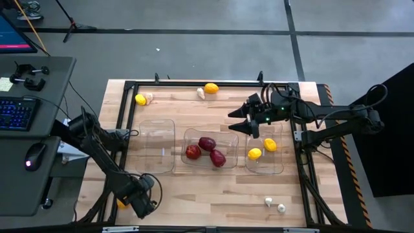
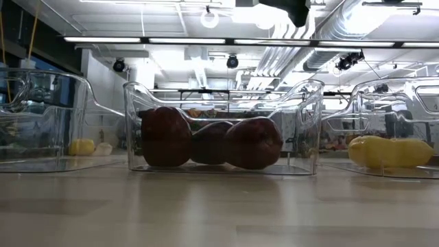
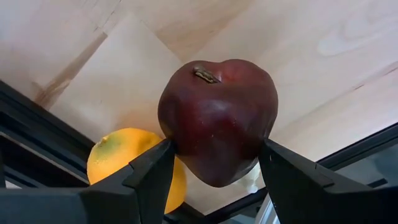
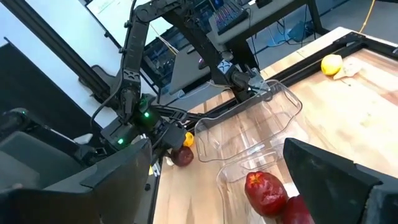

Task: Sort produce into baskets
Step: Put the red apple into the center transparent bin

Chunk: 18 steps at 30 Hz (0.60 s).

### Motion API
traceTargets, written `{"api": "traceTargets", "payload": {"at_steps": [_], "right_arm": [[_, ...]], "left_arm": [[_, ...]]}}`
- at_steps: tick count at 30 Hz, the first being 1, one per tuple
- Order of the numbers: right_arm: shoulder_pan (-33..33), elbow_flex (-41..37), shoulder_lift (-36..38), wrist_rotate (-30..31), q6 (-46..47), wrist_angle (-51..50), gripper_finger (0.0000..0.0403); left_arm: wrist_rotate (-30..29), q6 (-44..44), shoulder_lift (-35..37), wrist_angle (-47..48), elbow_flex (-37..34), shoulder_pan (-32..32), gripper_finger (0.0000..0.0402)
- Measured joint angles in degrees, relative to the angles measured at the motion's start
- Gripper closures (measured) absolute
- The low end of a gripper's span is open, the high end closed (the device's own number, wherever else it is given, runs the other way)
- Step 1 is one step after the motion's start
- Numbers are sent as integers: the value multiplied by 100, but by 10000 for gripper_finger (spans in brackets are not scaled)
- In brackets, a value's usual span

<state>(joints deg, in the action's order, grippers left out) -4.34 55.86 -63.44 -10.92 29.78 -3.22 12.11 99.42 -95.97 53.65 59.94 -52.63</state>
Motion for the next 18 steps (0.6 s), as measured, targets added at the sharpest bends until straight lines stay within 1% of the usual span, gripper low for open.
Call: {"api": "traceTargets", "payload": {"at_steps": [7,10,14,18], "right_arm": [[0,0,0,1,-22,-3,49],[0,0,0,1,-24,-24,49],[0,0,0,1,-24,-23,49],[0,0,0,1,-24,-24,49]], "left_arm": [[3,-197,40,-53,-2,12,185],[23,-199,38,-51,-4,12,177],[42,-198,35,-57,-8,12,149],[-153,-200,-21,-8,-39,12,110]]}}
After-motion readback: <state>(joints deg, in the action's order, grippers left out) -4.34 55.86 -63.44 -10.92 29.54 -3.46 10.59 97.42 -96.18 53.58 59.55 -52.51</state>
